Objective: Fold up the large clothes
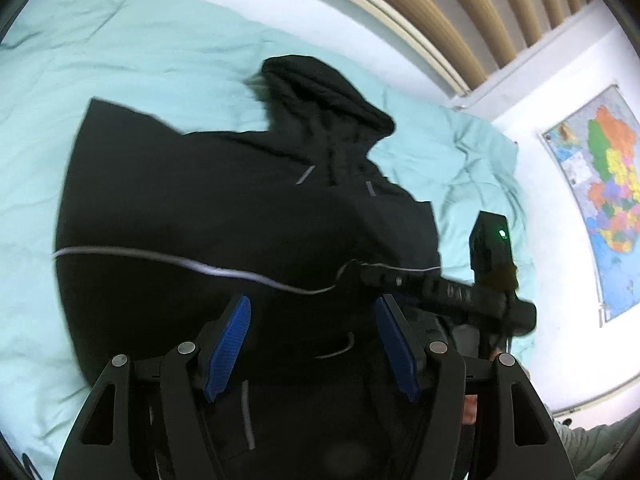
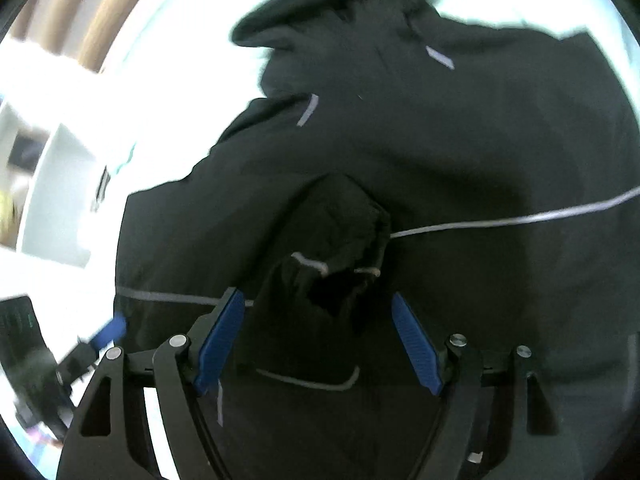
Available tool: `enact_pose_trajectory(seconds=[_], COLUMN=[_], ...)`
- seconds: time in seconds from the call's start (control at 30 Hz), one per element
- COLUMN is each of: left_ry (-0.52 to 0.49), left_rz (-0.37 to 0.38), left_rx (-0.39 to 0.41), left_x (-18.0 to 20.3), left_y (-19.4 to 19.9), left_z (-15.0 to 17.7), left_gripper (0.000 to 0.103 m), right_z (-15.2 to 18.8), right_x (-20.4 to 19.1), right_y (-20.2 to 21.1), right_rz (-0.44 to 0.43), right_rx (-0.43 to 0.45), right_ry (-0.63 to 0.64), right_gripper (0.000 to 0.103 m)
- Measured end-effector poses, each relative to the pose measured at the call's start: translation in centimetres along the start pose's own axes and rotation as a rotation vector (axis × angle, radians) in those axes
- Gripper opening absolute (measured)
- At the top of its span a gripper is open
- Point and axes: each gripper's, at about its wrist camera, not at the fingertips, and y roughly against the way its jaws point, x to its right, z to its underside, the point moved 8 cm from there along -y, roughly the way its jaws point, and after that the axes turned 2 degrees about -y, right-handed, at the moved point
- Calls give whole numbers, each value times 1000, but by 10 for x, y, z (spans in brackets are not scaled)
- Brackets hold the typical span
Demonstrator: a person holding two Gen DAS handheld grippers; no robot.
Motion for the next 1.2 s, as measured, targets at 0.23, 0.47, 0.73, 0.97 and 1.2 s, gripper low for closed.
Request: enact_pose_trajectory(seconds=[0.23, 0.47, 0.73, 0.97, 1.2], left_ry=[-35, -66, -99, -66, -152], left_rz=[-124, -127, -147, -285, -326], left_rx=[-7, 53, 12, -112, -150], left_x=[-12, 0, 4, -35, -33], left_y=[-3, 8, -47, -125, -130], left_z=[5, -20, -45, -34, -31], left_gripper=[67, 67, 67, 66, 67], right_z=[-4, -25, -70, -64, -49], right_x=[-32, -40, 36, 126, 177], right_y=[-4, 92, 164, 97, 73], right_rz=[-10, 77, 355, 389, 236], right_rx=[29, 254, 387, 205, 134], right_ry=[116, 185, 217, 154, 70], right_gripper=[29, 28, 28, 28, 32])
